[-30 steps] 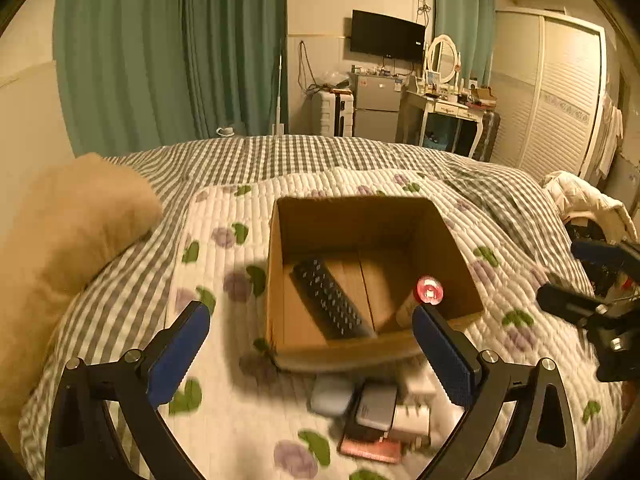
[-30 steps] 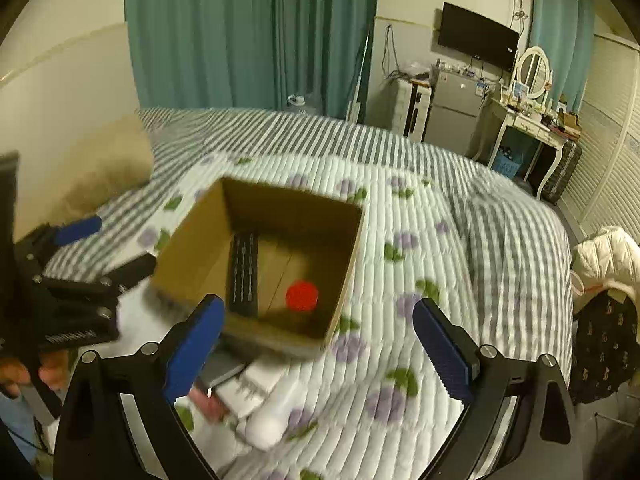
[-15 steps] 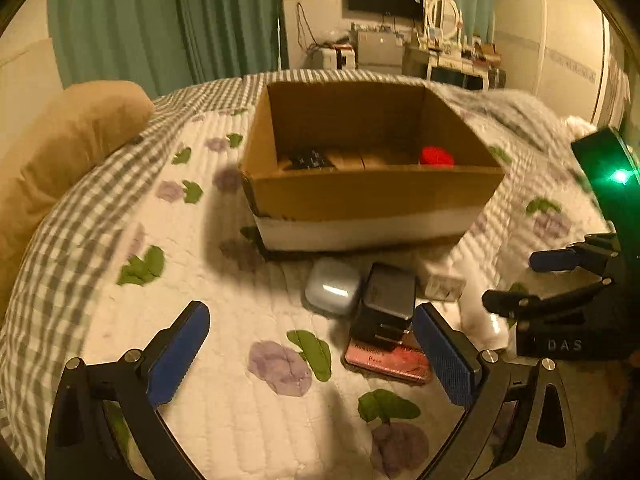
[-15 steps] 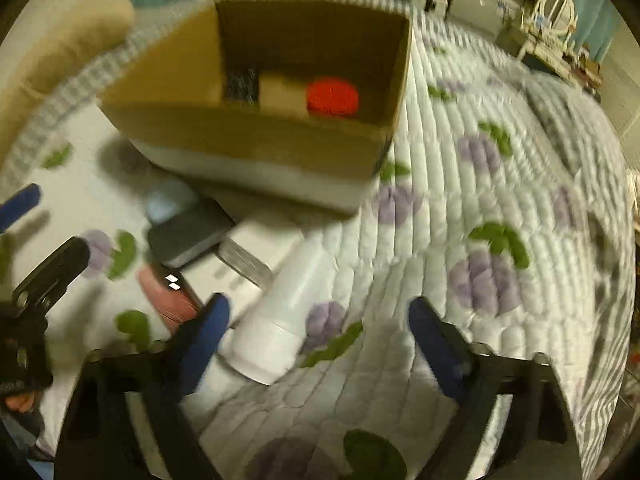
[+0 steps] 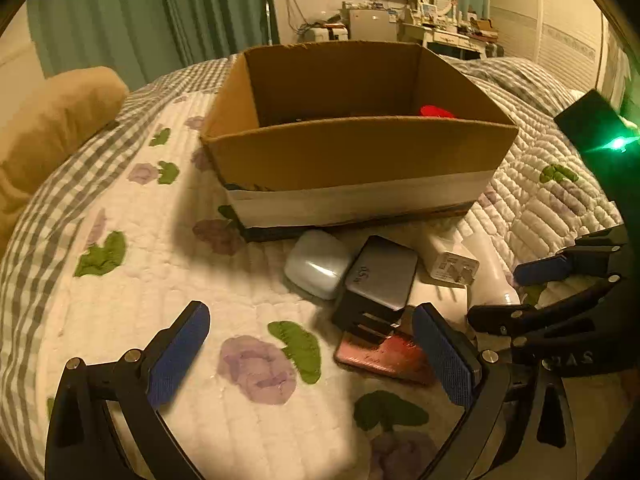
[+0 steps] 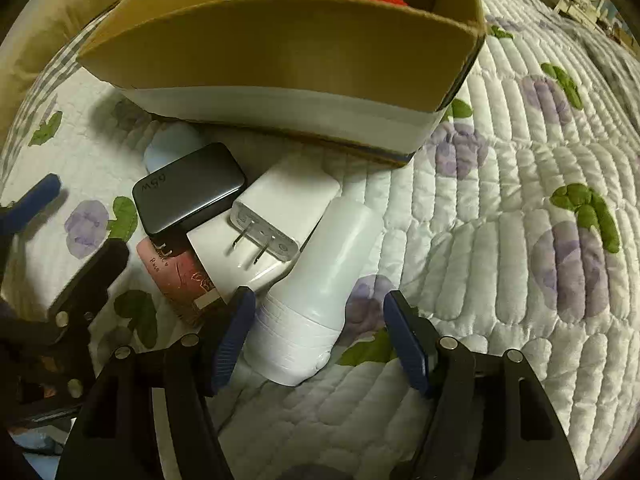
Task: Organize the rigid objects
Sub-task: 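Grasp the black charger with the left tool while the right grasps the white cup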
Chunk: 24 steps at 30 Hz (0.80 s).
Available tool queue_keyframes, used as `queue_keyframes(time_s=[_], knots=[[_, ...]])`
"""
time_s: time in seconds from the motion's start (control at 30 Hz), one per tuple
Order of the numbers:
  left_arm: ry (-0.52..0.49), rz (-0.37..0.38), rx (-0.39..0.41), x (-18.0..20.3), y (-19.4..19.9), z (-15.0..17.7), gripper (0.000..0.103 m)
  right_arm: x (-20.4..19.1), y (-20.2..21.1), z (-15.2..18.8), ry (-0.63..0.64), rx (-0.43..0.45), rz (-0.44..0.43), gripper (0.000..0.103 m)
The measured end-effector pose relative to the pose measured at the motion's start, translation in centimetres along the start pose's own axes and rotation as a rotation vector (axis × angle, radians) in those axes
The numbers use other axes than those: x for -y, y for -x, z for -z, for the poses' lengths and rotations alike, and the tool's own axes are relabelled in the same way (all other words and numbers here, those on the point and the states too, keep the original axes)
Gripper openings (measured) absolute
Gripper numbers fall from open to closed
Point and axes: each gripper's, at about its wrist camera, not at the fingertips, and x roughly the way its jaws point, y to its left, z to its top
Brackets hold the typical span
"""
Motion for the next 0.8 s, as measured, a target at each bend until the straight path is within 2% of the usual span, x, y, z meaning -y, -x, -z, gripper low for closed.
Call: queue_keyframes(time_s=[0.03,0.07,0.1,0.17,0.2,0.23,0.47,0.57,0.6,0.63,0.7,0.8], knots=[[-0.005,0.007,-0.004,0.1,-0.2,-0.1,0.103,0.1,0.0,-0.1,-0.004,-0.008,-0.025,0.059],[-0.006,0.007,-0.013,0.1,-0.6,-0.1,0.103,0.3,-0.1,-0.1,-0.011,-0.019,-0.067,0.049],[-0.008,0.009,-0.028,0.1,-1.0,-0.2,0.102,0.4,-0.2,-0.1,-0.017,-0.020,-0.083,0.048],[0.003,0.056,-0.053,-0.2,-1.6,-0.4,0.097,0.5,0.1,-0.1,-0.023,-0.011,-0.090,0.047],[0.007,0.060,-0.060,-0.3,-1.8,-0.5,0.092,0.6,0.4,-0.1,-0.027,0.001,-0.095,0.047],[0.007,0.065,-0.068,-0.3,-2.0,-0.6,0.092,0.8,1.0,-0.1,-0.024,0.019,-0.102,0.047],[-0.068,0.113,-0.081,1.8,-3.2,-2.0,0.071,2.5,6.7,0.4,0.017,0.158,0.005,0.046],[-0.054,0.199,-0.116,2.4,-4.2,-2.5,0.060,2.7,7.7,0.2,0.021,0.175,0.041,0.046],[-0.058,0.200,-0.118,2.5,-4.1,-2.5,0.057,2.5,7.8,0.3,0.021,0.175,0.039,0.046],[-0.073,0.201,-0.116,2.7,-3.9,-2.5,0.046,2.6,7.9,0.5,0.018,0.176,0.028,0.046],[-0.100,0.212,-0.115,2.9,-3.3,-2.3,0.044,2.7,7.7,0.7,0.018,0.178,0.016,0.046],[-0.088,0.213,-0.119,2.7,-2.4,-2.0,0.044,2.9,7.8,1.1,0.026,0.188,0.001,0.046]])
